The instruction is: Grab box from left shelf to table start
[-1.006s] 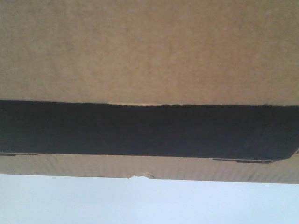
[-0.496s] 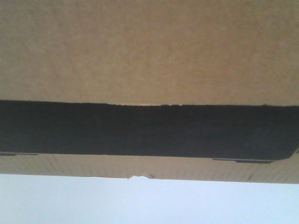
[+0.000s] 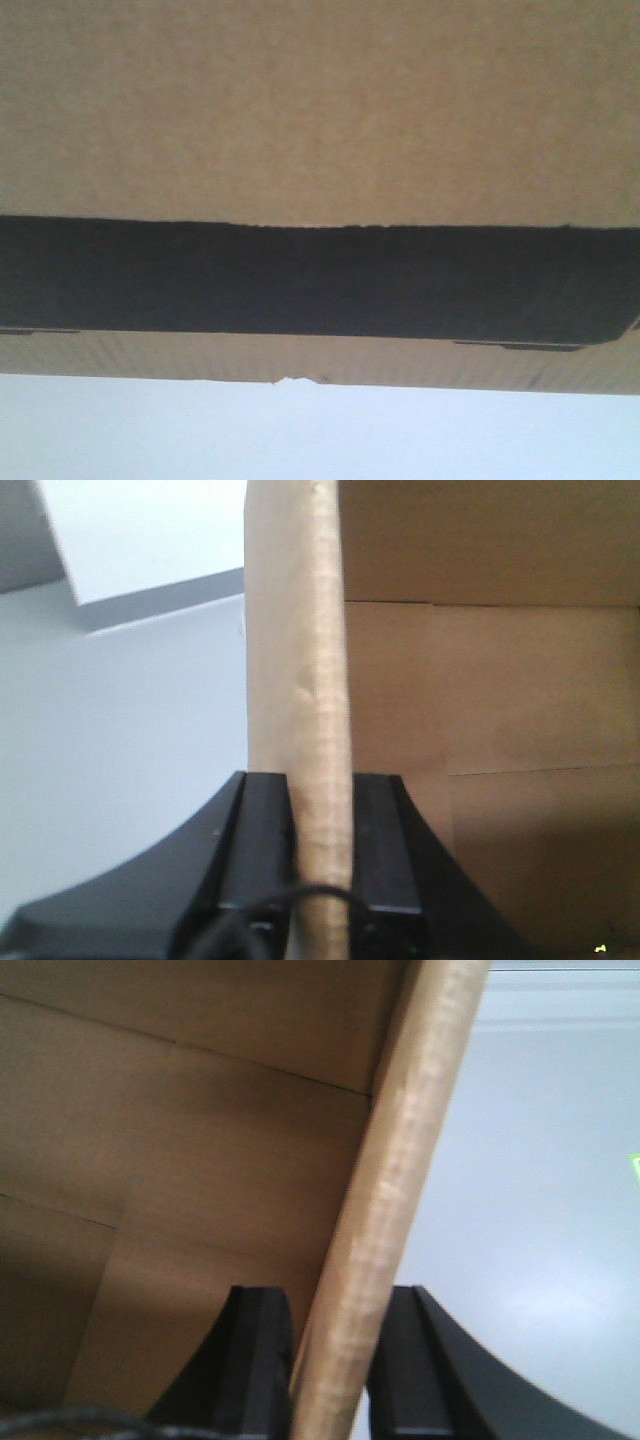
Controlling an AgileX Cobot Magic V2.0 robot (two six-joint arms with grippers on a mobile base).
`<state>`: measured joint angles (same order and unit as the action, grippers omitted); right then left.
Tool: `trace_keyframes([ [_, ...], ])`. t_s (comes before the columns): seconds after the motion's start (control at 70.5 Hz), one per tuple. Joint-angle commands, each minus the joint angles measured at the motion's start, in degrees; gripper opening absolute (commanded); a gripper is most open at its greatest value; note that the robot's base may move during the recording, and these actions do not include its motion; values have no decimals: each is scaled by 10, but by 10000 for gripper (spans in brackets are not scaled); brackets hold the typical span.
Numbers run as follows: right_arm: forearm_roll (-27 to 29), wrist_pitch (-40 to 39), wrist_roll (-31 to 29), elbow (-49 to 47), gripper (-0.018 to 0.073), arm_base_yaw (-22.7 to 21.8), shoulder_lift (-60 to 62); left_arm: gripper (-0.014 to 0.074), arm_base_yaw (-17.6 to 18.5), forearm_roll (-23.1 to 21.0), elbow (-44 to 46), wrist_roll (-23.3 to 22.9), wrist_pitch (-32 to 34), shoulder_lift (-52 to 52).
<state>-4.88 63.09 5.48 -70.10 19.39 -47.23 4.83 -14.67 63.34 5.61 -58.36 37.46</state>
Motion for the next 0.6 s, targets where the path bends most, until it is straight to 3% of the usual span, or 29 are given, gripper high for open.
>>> trace_keyframes([
  [0.0,49,-100,-28,-17,70,5,1,-97,11,-153,26,0,59,-2],
  [0.581,49,-100,-28,-17,70,5,1,-97,11,-153,26,0,59,-2],
])
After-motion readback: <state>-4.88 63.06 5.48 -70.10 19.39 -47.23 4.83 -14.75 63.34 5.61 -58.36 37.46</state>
